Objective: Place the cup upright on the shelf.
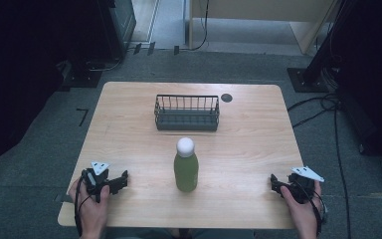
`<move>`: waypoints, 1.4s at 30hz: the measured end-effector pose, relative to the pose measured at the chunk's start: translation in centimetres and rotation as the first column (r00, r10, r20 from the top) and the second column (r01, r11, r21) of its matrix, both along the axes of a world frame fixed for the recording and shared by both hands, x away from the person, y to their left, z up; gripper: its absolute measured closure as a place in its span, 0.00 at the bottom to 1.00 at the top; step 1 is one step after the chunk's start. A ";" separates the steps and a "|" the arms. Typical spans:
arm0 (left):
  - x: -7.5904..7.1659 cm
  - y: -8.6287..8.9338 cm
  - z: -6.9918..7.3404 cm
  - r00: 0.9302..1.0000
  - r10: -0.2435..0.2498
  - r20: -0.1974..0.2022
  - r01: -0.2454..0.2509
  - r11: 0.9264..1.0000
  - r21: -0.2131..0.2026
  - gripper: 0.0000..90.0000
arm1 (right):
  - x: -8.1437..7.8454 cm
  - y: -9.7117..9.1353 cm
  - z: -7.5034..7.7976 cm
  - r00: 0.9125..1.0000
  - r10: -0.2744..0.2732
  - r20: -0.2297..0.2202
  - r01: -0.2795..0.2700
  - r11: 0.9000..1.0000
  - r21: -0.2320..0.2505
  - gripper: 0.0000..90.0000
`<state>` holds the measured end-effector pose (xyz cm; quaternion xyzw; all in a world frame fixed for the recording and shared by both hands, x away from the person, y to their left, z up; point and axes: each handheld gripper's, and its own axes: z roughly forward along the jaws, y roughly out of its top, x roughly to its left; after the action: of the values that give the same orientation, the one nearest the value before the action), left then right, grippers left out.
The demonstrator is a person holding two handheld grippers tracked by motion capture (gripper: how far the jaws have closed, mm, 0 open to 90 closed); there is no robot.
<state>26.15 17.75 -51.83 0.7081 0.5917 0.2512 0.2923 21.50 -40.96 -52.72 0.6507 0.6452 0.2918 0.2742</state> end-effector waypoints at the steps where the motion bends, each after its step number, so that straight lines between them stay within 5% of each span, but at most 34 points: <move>1: 0.0 0.0 0.0 1.000 -0.001 0.000 0.001 1.000 0.002 0.13 | 0.0 0.0 0.0 1.000 0.002 0.000 -0.002 1.000 0.001 0.11; 6: 0.0 0.0 0.0 1.000 0.000 -0.001 0.000 1.000 0.001 0.13 | -0.1 0.2 0.1 1.000 -0.024 0.017 0.024 1.000 0.009 0.15; 11: 0.0 0.0 0.0 1.000 0.000 0.000 0.000 1.000 0.001 0.13 | -0.2 1.1 1.5 0.998 0.004 0.065 -0.007 0.999 0.047 0.14; 25: 0.0 0.0 0.0 1.000 0.000 0.000 0.000 1.000 -0.001 0.13 | -0.3 6.2 4.0 0.976 0.163 0.144 -0.177 0.980 0.088 0.14; 42: 0.0 0.0 0.0 1.000 0.000 0.000 0.000 1.000 -0.003 0.13 | -1.2 13.5 6.7 0.907 0.357 0.222 -0.385 0.918 0.098 0.14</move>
<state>26.15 17.77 -51.82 0.7077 0.5921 0.2501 0.2933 20.32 -27.44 -46.03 0.5007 0.7044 0.4470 0.2308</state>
